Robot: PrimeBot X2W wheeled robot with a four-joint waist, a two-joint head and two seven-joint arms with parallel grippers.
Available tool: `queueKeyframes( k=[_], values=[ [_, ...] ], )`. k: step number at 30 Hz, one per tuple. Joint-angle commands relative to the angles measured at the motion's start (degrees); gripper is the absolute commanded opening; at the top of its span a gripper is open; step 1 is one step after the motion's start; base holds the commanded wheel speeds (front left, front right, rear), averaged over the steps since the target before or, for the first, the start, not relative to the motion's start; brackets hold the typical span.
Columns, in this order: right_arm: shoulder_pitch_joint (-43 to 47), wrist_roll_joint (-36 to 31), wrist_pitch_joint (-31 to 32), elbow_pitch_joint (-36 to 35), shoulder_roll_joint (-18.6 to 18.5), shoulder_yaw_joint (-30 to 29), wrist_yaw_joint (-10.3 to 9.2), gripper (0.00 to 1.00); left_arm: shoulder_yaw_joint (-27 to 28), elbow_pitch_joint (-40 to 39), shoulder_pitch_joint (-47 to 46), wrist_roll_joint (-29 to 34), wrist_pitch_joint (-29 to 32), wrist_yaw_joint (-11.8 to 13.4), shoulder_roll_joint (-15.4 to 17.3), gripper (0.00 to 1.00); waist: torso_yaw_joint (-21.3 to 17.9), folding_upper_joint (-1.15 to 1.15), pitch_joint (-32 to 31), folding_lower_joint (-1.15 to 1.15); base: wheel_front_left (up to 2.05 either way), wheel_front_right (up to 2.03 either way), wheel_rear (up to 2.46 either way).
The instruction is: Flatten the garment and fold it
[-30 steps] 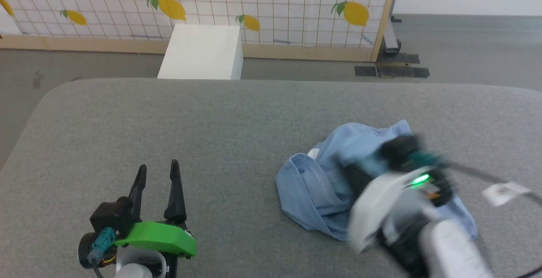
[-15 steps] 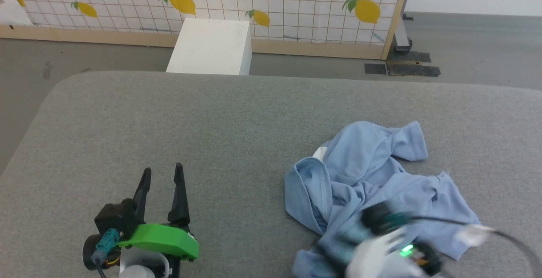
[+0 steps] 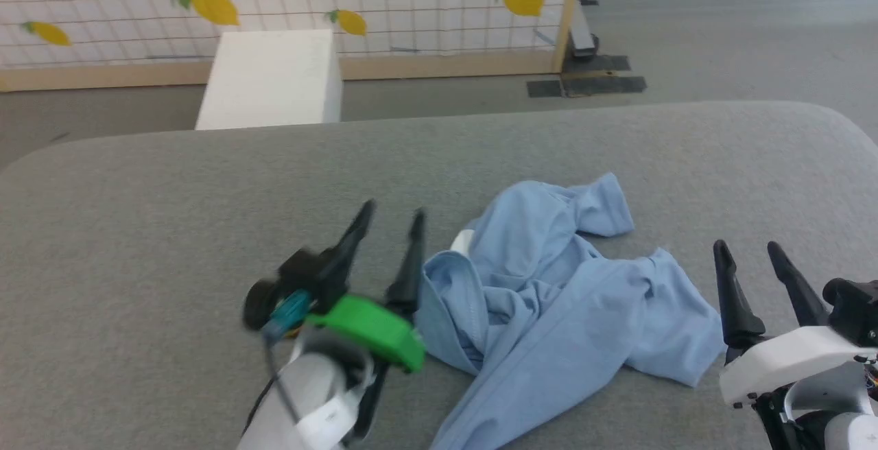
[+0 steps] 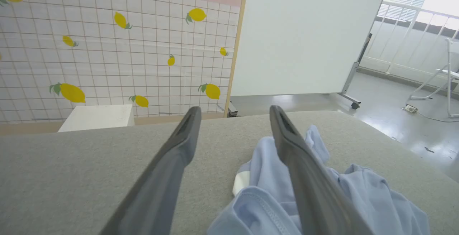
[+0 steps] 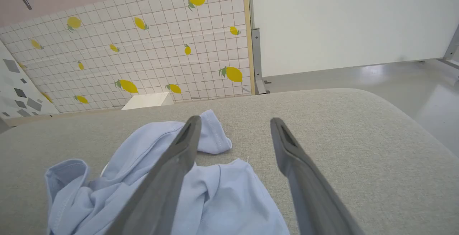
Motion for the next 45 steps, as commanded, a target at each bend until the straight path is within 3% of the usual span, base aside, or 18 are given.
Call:
queueKeyframes(
  k=[1, 5, 13, 22, 28, 29, 30, 31, 35, 45],
  values=[
    [-1.18, -0.9, -1.46, 0.43, 0.05, -0.19, -0.08, 1.0, -2.74, 1.03, -3.94, -1.15, 1.21, -0.01, -0.16, 1.0, -4.2, 0.0, 3.12, 0.0, 0.0, 0.0, 0.0],
    [-2.12, -1.77, -3.67, 2.18, 0.05, 0.4, -0.08, 1.0, -11.15, 5.93, -13.57, -3.45, 6.38, 1.35, -0.16, 1.0, -7.53, 0.0, 5.84, 0.0, 0.0, 0.0, 0.0],
    [-4.41, 0.09, -6.26, 6.18, 0.05, 4.6, -0.08, 1.0, -22.8, 18.9, -30.58, -10.21, 17.83, 4.43, -0.17, 1.0, -13.92, 0.0, 10.04, 0.0, 0.0, 0.0, 0.0],
    [-6.54, 1.37, -7.64, 8.41, 0.05, 8.67, -0.08, 1.0, -30.27, 31.0, -41.37, -17.37, 32.06, 8.78, -0.17, 1.0, -18.88, 0.0, 12.73, 0.0, 0.0, 0.0, 0.0],
    [-7.03, 2.12, -8.31, 8.95, 0.05, 9.66, -0.08, 1.0, -32.74, 38.15, -44.91, -18.8, 38.05, 8.89, -0.17, 1.0, -19.87, 0.0, 14.08, 0.0, 0.0, 0.0, 0.0],
    [-7.04, 2.16, -8.34, 9.07, 0.05, 9.7, -0.08, 1.0, -33.2, 39.03, -45.18, -18.94, 39.08, 8.54, -0.17, 0.85, -19.85, 0.0, 14.15, 0.0, 0.0, 0.0, 0.0],
    [-7.05, 2.24, -8.41, 9.21, 0.05, 9.69, -0.08, 1.0, -33.76, 40.0, -45.5, -19.07, 40.26, 8.08, -0.17, 0.33, -19.76, 0.0, 14.18, 0.0, 0.0, 0.0, 0.0],
    [-7.05, 2.25, -8.41, 9.34, 0.05, 9.63, -0.08, 1.0, -34.18, 40.58, -45.75, -19.13, 40.97, 7.75, -0.17, 0.0, -19.58, 0.0, 14.14, 0.0, 0.0, 0.0, 0.0],
    [-7.06, 2.42, -8.55, 9.62, 0.05, 9.22, -0.08, 1.0, -34.34, 40.55, -45.92, -20.47, 39.43, 6.94, -0.17, 0.0, -18.08, 0.0, 13.16, 0.0, 0.0, 0.0, 0.0],
    [-5.92, 0.97, -7.15, 8.56, 0.05, 6.42, -0.08, 1.0, -25.37, 32.17, -40.67, -27.65, 11.44, 9.7, -0.03, 0.0, -10.0, 0.0, 6.4, 0.0, 0.0, 0.0, 0.0]
  ],
)
